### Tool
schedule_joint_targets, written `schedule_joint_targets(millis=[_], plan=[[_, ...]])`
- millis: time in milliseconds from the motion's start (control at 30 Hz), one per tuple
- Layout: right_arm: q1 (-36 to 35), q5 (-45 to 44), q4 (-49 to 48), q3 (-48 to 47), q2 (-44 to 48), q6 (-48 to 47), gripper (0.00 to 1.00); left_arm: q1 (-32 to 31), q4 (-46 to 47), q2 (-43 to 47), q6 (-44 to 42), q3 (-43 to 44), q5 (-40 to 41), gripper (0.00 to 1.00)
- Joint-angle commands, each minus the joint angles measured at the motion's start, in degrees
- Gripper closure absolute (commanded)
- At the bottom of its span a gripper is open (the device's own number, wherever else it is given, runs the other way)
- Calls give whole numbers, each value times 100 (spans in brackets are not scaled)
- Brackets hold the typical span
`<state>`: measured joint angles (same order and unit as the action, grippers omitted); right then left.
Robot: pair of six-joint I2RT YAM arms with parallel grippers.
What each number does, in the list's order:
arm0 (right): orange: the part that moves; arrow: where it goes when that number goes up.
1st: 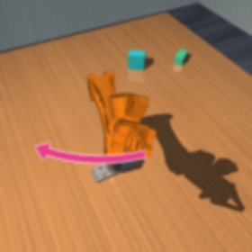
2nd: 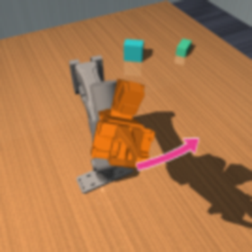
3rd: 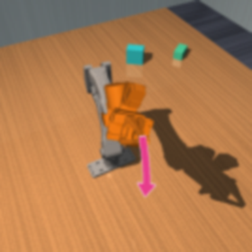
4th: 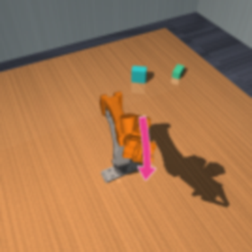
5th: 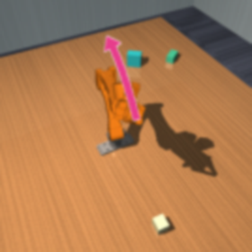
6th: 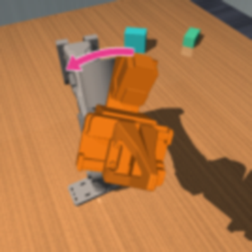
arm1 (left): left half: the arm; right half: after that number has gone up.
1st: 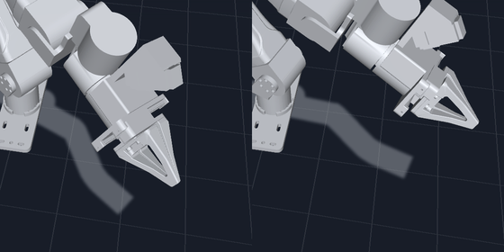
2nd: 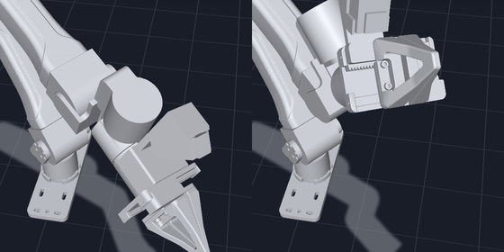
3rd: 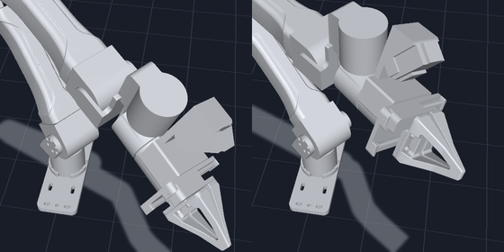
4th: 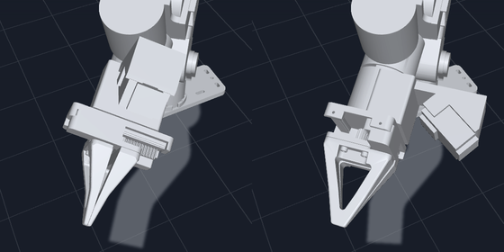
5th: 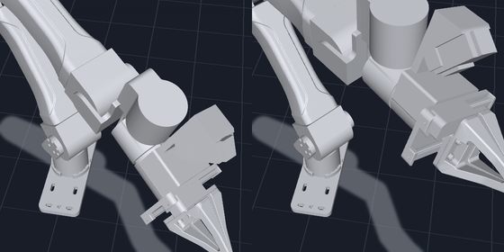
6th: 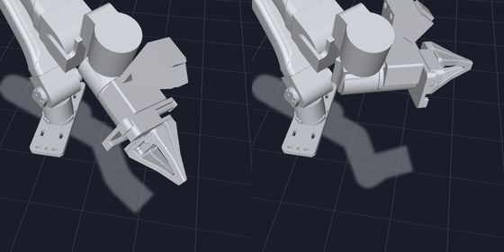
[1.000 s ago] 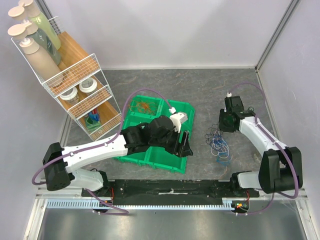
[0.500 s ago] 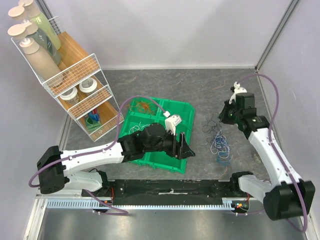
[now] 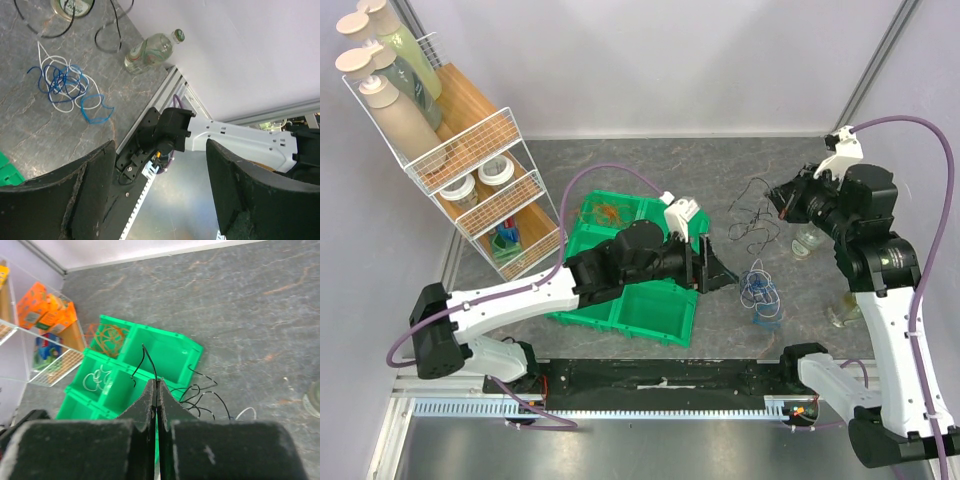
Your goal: Untangle the cables
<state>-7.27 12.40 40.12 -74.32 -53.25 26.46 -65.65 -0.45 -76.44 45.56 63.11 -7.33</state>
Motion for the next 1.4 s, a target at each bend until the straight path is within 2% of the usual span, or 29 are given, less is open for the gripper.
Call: schedule_joint_targets(millis=[0,300,467,533,700,767,800,867,1033,1200,1300,1333,1367], plan=[[-3,727,128,-267,113,474,100,-10,-77,-309,-73,570,293,20],[-3,1413,-153,172,719,1027,100,-18,-1071,-617,-1760,1309,1646,19],[6,1800,-522,690,1018,1536,100,-9,-922,-1038,-2270,1598,1402,21],[-3,1836,-645,787,1089,1678,100,-10,-905,-1179,-2385,1643,1436,30],[-3,1687,-812,806,1160,1792,100,-10,-808,-1163,-2473,1328,1428,67],[6,1590,-970,814,1203,1880,100,-18,-799,-1005,-2421,1012,1489,89],[6,1546,-1040,814,1229,1907,100,-10,-799,-900,-2386,853,1533,93],[6,1484,-1207,814,1239,1925,100,-10,-755,-558,-2324,467,1551,97],[6,1327,-1410,893,1203,1819,100,-9,-676,444,-2218,-456,1420,98],[-3,1194,-1840,1139,1212,1906,100,-9,-781,1025,-2025,-984,761,98],[-3,1736,-2305,1341,1116,2117,100,-1,-615,1219,-1902,-1204,190,98],[6,2000,-2498,1437,1055,2170,89,-1,-519,1315,-1841,-1283,127,98],[6,2264,-2596,1578,1028,2179,61,-9,-431,1395,-1762,-1319,127,98]])
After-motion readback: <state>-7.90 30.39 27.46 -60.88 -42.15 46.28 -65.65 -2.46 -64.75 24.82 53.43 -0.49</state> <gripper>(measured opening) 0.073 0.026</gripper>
